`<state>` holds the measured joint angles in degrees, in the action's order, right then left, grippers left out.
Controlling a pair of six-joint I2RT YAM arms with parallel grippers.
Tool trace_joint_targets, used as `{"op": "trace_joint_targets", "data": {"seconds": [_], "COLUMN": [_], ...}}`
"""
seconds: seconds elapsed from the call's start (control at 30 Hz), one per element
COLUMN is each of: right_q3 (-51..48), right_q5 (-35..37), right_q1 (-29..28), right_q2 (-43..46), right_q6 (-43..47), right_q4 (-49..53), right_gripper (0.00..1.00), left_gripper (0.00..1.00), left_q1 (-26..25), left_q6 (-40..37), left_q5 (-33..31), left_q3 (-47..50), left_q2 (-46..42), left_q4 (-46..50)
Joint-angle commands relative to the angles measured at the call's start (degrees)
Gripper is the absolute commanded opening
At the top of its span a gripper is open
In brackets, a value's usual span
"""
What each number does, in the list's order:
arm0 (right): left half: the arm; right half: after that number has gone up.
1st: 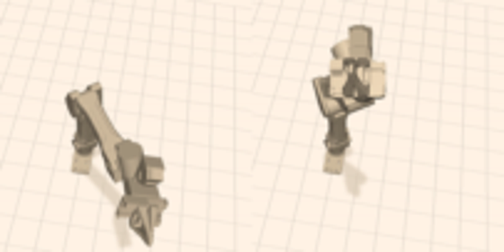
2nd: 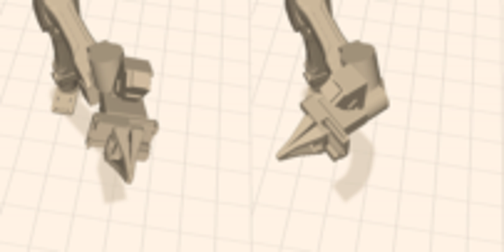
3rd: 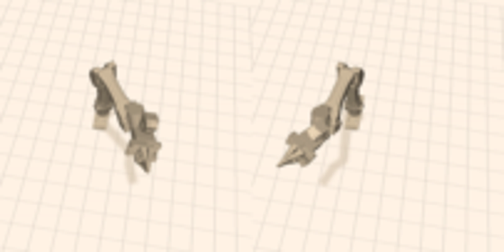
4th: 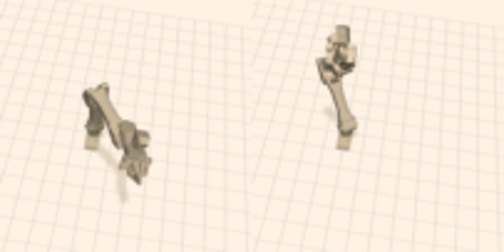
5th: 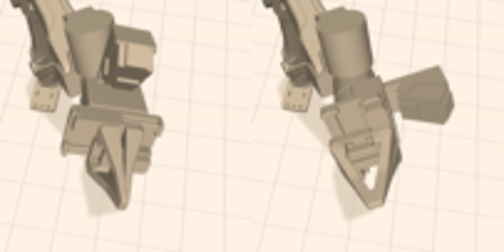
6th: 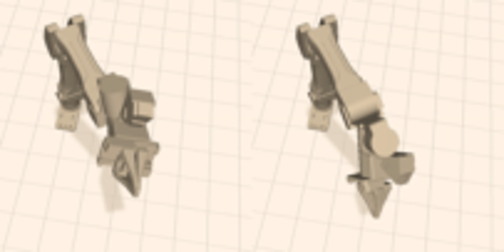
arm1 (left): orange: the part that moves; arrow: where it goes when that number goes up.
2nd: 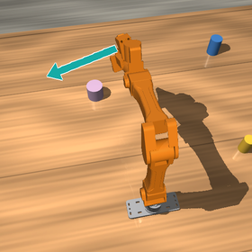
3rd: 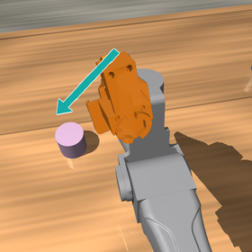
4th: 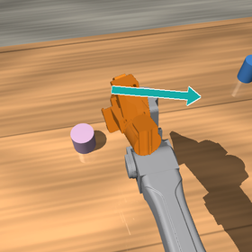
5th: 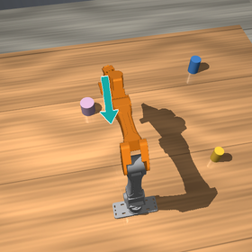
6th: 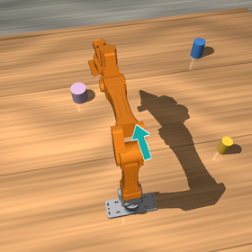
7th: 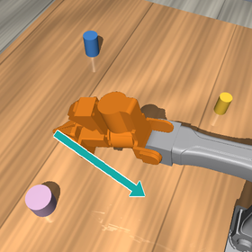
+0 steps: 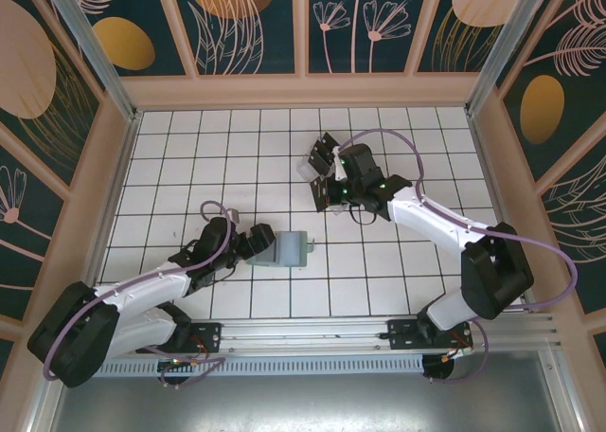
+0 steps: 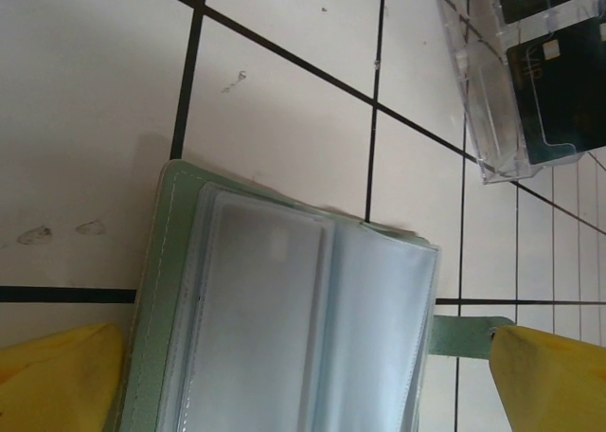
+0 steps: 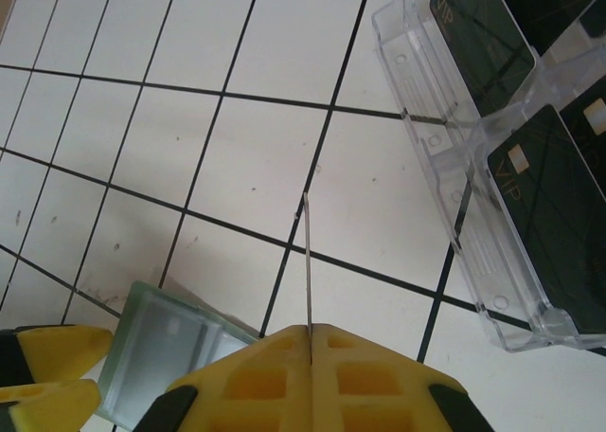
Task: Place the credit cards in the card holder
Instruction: Move the card holder to the center of the table.
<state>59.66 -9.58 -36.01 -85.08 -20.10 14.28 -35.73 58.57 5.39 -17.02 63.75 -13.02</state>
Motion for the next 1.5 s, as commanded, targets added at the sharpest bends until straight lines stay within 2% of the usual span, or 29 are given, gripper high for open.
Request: {"op": "trace_joint_targets", "data": {"seconds": [0.0, 0.2, 0.37, 0.63, 0.83, 1.0, 1.23, 1.47], "right_q3": [-1.37, -2.78, -5.83, -18.34, -24.29, -28.62, -30.16, -31.31], "right_q5": [-0.70, -1.71, -4.08, -8.62, -3.36, -0.45, 4.05, 5.75], "right_q1": [-0.07, -0.09, -0.07, -2.51, -8.10, -11.14, -15.46, -16.70], "right_q2": [2.33, 3.81, 6.62, 10.37, 9.43, 8.27, 4.39, 2.35], "right_q6": [-0.91, -2.25, -5.97, -16.78, -21.24, -24.90, -26.58, -28.06], "right_q4": [-1.88, -3.35, -7.12, -26.12, -35.48, -43.38, -47.27, -49.42], "right_gripper": [0.00, 0.00, 0.00, 0.00, 0.00, 0.00, 0.00, 0.00], "left_gripper": [0.98, 0.98, 0.99, 0.99, 0.98, 0.98, 0.99, 0.98], "left_q1": [-1.27, -3.97, -3.93, -3.93, -3.95, -3.95, -3.94, -4.00], "left_q6": [1.87, 2.12, -1.17, -10.16, -14.62, -15.28, -14.72, -15.05], "left_q5": [-0.79, -1.90, -8.98, -14.42, -17.49, -16.60, -16.77, -16.46], "left_q3": [0.23, -1.88, -6.30, -14.42, -15.69, -14.53, -11.57, -9.53], "left_q2": [-0.65, 2.62, 1.48, 7.03, 8.50, 9.28, 9.59, 10.16], "left_q4": [0.46, 0.01, 9.28, 20.16, 25.00, 25.03, 22.98, 21.19]}}
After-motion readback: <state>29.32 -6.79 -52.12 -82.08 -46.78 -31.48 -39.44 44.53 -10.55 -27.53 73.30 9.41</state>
